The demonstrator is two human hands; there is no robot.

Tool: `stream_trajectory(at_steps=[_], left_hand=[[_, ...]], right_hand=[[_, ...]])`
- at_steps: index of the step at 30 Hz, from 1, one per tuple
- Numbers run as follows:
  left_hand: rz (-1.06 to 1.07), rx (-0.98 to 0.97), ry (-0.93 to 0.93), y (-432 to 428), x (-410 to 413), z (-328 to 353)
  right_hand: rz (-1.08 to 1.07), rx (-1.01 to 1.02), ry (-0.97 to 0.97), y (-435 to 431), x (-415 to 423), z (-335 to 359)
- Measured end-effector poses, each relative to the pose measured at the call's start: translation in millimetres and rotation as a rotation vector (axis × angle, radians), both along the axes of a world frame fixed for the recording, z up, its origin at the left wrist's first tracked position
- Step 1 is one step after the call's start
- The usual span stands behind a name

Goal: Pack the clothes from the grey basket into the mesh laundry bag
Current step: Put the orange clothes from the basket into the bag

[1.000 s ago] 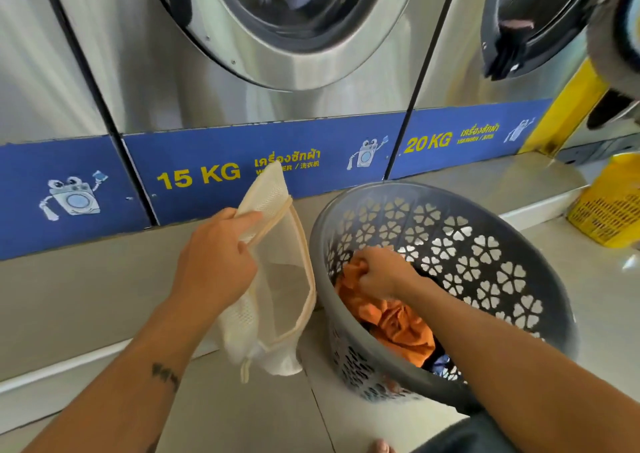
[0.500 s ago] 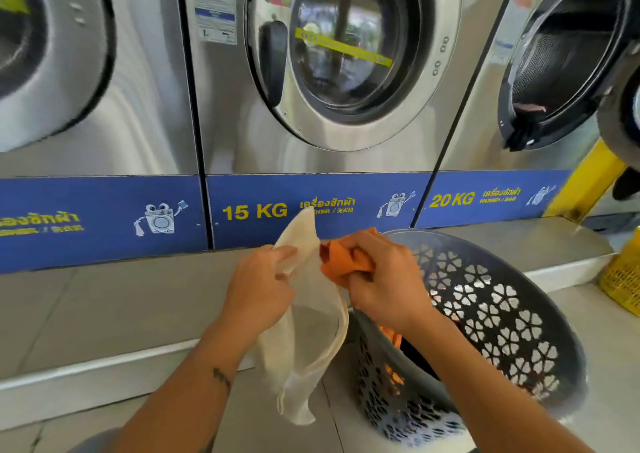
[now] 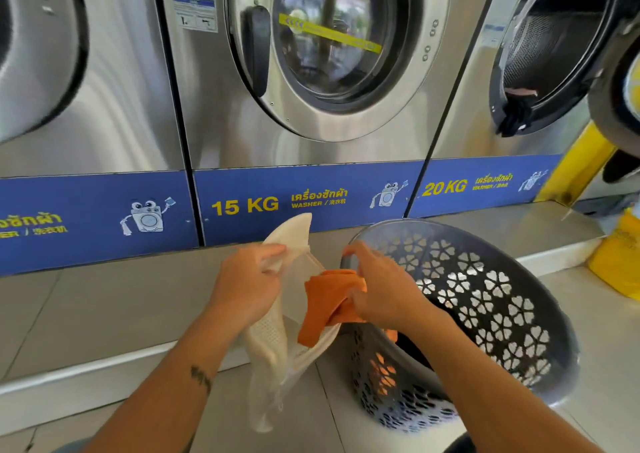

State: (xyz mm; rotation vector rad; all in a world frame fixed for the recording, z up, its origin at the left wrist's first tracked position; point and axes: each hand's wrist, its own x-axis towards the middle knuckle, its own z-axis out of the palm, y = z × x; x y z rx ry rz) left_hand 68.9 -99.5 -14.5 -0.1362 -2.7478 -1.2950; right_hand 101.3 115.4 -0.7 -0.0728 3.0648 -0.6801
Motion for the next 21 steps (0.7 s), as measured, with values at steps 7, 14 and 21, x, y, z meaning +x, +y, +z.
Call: stream_trajectory(at_steps=[7,14,21], left_hand=[[-0.04,-0.027,-0.014,17.2,2.1,-0.1],[-0.054,-0.073,-0.015,18.4,4.0,0.9],[0.007,0.017,-0.041,9.2,1.6,4.5]], right_hand=[[-0.137,-0.431,-0.476,26.4,-11.9,-35.5],[-0.163,-0.075,-0.052,11.1,-8.9,-22.5],[0.099,-0.043,0.102,-41.3,8.2,-9.7]])
